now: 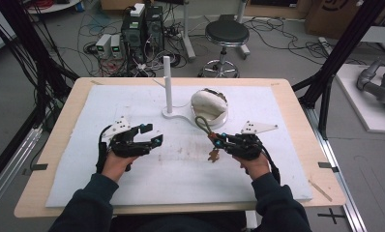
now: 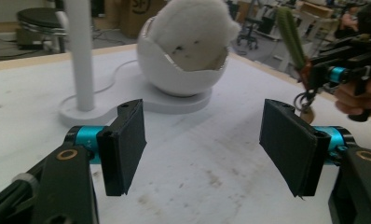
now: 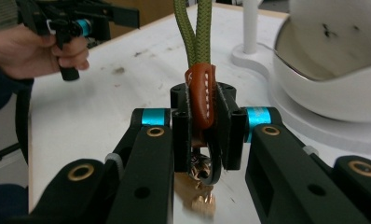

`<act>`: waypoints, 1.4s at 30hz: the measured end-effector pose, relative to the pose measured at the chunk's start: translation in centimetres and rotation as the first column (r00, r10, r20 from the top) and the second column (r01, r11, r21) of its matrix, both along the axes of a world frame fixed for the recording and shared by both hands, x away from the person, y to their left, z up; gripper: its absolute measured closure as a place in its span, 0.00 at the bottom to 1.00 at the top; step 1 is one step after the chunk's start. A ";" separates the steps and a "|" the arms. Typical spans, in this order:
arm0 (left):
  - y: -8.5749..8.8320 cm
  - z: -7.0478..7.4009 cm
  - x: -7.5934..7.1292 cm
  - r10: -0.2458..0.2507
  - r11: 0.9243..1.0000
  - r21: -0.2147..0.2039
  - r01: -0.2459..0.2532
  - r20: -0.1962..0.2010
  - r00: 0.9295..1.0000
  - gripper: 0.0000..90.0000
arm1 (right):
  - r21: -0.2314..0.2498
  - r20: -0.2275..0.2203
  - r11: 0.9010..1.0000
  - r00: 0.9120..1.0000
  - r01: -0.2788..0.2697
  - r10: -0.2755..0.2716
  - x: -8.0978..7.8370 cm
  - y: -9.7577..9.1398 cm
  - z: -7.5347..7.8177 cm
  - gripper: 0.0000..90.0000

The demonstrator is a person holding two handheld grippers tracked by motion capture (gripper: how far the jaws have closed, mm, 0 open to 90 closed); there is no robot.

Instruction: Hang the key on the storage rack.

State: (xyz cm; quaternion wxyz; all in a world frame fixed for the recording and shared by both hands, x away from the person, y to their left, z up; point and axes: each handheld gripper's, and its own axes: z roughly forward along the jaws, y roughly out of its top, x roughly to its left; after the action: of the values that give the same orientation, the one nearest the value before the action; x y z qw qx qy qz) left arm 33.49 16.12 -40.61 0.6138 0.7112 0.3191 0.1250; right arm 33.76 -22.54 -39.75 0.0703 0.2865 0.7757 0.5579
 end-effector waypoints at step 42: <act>-0.3 4.6 0.5 -0.098 0.992 -0.073 0.102 0.059 0.993 0.92 | -0.109 0.061 0.994 0.998 0.011 -0.005 -0.5 3.5 -0.3 0.52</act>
State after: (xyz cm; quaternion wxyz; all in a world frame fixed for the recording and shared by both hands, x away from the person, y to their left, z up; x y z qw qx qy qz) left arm 33.97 15.84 -36.04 0.6543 0.6988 0.2704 0.1017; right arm 33.26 -19.03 -40.07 0.1118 0.2682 0.8014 0.5228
